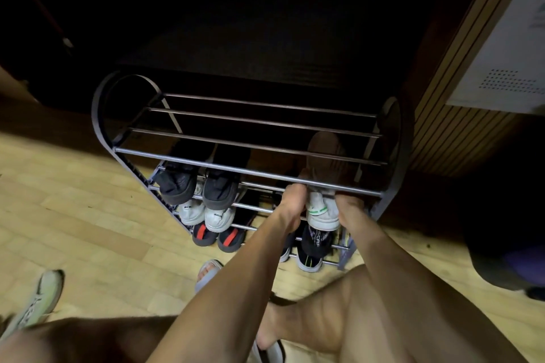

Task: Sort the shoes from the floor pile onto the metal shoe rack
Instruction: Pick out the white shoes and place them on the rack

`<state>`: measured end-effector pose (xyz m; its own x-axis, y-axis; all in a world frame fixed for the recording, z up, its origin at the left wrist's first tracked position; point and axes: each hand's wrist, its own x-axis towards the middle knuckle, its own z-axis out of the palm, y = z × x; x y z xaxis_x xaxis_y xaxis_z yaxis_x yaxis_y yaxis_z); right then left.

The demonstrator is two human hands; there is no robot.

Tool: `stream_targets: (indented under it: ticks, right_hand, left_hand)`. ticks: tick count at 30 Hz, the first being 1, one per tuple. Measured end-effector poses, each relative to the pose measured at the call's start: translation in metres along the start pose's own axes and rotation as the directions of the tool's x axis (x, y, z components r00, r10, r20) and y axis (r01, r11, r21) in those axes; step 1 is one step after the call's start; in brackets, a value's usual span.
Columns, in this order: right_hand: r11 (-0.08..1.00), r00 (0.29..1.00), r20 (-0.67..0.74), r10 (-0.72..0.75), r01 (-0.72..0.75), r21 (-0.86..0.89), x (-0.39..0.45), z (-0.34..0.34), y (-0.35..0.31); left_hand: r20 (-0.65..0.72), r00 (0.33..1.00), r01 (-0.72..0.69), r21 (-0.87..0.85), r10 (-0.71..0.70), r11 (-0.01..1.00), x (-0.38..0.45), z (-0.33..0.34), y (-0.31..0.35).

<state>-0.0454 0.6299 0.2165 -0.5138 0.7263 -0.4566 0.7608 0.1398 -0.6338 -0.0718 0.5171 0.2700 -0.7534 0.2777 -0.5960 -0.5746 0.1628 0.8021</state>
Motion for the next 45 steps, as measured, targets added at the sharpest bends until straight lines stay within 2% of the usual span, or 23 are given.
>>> stream_targets:
  ticks: [1,2,4,6,9,12,15,17,23,26,29,34,39,45]
  right_hand:
    - [0.932,0.978,0.028,0.208,-0.207,0.298,0.004,0.0,0.002]
    - [0.874,0.969,0.115,0.218,-0.247,0.419,0.009,0.004,0.0]
    - [0.983,0.991,0.112,0.078,-0.096,0.158,0.006,0.001,0.002]
    - [0.996,0.997,0.075,-0.012,0.005,0.089,-0.006,-0.006,0.004]
    - [0.997,0.996,0.086,-0.035,0.029,0.072,-0.016,-0.011,-0.004]
    - [0.999,0.994,0.106,-0.026,0.028,-0.019,-0.022,-0.017,-0.007]
    - [0.984,0.994,0.068,-0.09,0.099,-0.15,-0.034,-0.03,-0.009]
    - [0.979,0.989,0.083,-0.126,0.137,-0.151,-0.045,-0.039,-0.011]
    - [0.94,0.936,0.087,-0.34,0.337,0.049,-0.098,-0.051,-0.02]
    - [0.904,0.891,0.152,-0.427,0.42,0.078,-0.136,-0.055,-0.028]
    - [0.865,0.837,0.236,-0.494,0.5,0.037,-0.167,-0.054,-0.039]
    - [0.806,0.752,0.309,-0.582,0.583,0.098,-0.213,-0.05,-0.053]
    - [0.796,0.7,0.398,-0.593,0.585,0.157,-0.251,-0.034,-0.076]
    - [0.754,0.579,0.522,-0.626,0.622,0.214,-0.299,0.021,-0.109]
  left_hand:
    - [0.007,1.0,0.003,0.014,-0.003,1.0,-0.003,0.001,0.002]
    - [0.002,1.0,-0.004,0.029,0.004,1.0,0.001,0.002,-0.002]
    - [-0.001,1.0,0.011,0.051,-0.011,0.999,0.002,0.005,-0.007]
    - [0.0,1.0,0.028,0.048,-0.028,0.998,0.0,0.006,-0.009]
    - [0.012,0.999,0.044,0.029,-0.045,0.999,-0.007,0.006,-0.006]
    - [0.05,0.998,0.028,-0.002,-0.028,1.0,-0.01,0.003,-0.005]
    - [0.043,0.999,0.011,-0.076,-0.008,0.997,-0.022,-0.01,-0.002]
    - [0.02,0.999,-0.026,-0.082,0.027,0.996,-0.031,-0.028,-0.003]
    - [-0.093,0.987,-0.141,-0.096,0.132,0.985,-0.07,-0.091,-0.005]
    - [-0.161,0.973,-0.189,-0.143,0.166,0.972,-0.098,-0.116,-0.004]
    - [-0.244,0.948,-0.262,-0.229,0.205,0.938,-0.129,-0.143,-0.006]
    - [-0.422,0.874,-0.338,-0.171,0.241,0.925,-0.187,-0.195,-0.017]
    - [-0.561,0.783,-0.405,-0.129,0.27,0.905,-0.235,-0.245,-0.02]
    - [-0.701,0.685,-0.417,-0.153,0.199,0.896,-0.272,-0.31,-0.053]
